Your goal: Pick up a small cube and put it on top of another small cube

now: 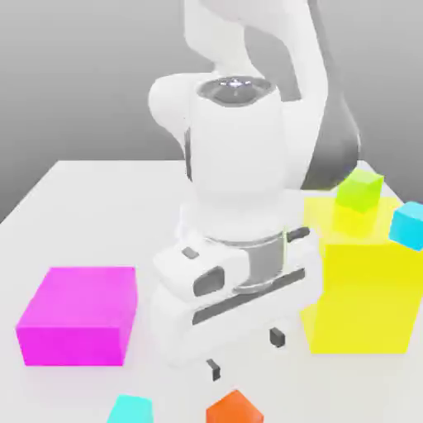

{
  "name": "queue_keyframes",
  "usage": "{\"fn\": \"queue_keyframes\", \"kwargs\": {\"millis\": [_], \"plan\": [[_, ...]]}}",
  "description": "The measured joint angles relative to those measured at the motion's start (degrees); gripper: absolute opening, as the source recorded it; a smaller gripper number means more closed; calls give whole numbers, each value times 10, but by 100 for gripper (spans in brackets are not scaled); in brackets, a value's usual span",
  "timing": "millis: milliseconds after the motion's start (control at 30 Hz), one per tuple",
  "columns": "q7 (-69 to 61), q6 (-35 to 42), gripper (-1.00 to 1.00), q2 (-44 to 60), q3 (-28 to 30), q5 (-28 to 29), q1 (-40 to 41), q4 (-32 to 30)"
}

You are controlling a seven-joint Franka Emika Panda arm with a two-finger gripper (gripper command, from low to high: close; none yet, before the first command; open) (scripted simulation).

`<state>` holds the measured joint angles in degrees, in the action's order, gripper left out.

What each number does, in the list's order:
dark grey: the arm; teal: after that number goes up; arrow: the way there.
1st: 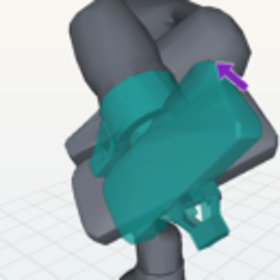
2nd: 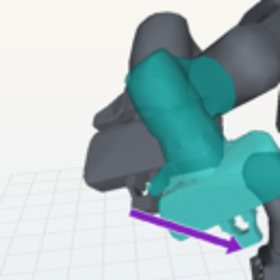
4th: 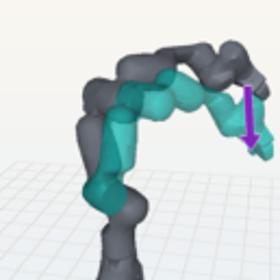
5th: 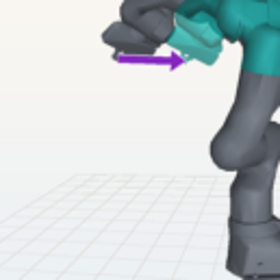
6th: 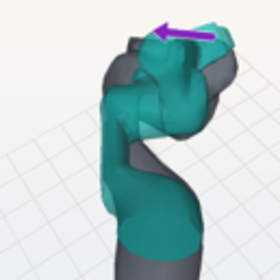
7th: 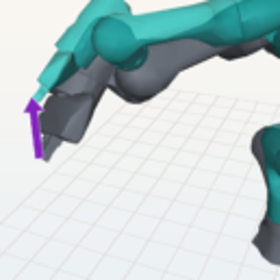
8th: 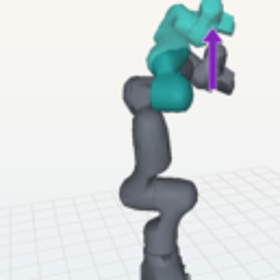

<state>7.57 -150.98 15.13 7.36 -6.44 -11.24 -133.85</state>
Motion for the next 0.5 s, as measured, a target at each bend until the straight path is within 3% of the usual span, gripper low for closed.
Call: {"fn": "queue_keyframes", "kwargs": {"millis": [167, 200, 500], "plan": [[-22, -68, 0, 102, -13, -3, 10, 13], [-25, -82, -100, 119, -18, -7, 14, 16], [-19, -58, -100, 91, -12, 1, 9, 10]]}}
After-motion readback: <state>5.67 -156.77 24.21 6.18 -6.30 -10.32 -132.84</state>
